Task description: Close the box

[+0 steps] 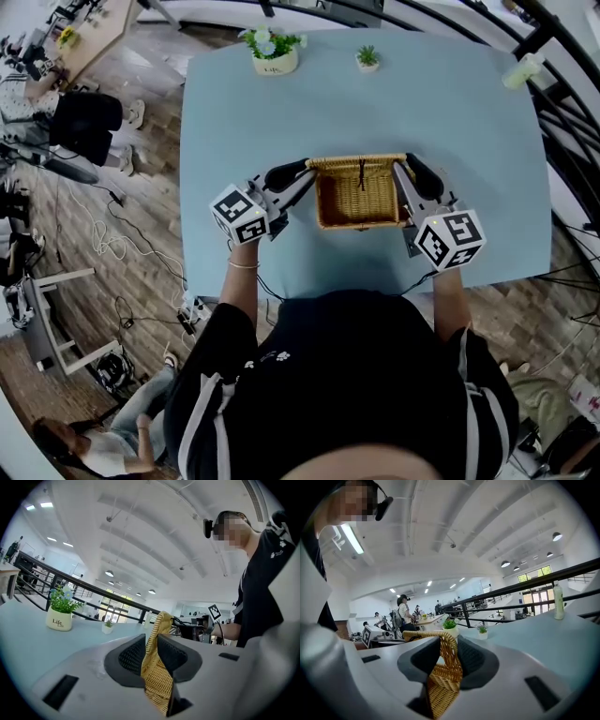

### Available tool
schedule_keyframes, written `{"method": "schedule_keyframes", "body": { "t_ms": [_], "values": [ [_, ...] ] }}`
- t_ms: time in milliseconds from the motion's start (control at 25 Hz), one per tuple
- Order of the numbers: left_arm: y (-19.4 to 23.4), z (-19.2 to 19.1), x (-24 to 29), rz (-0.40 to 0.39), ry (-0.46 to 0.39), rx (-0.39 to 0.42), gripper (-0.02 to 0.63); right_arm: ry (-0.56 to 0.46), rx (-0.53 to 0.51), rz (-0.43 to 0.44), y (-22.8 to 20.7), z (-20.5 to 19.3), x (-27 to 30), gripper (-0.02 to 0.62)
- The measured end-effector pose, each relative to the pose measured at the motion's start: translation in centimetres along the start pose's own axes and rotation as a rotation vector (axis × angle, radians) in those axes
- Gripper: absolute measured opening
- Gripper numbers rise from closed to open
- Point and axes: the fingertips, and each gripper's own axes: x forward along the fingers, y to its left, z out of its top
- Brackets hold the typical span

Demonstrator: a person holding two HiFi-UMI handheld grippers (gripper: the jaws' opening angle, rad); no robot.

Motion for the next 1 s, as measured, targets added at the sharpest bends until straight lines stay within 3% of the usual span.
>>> {"method": "schedule_keyframes", "body": {
  "t_ms": [480,1000],
  "values": [
    [-1.9,-0.8,-1.2,0.068,0.038,0.034,0.081,0.019,-0.005,0.024,1.3,-1.3,-2.5,0.115],
    [-4.1,-2.5,-2.6,0.174,0.014,-0.004,0.081,0.073,-0.004,0.087,2.2,-3.6,-4.7,0.115]
  ]
}}
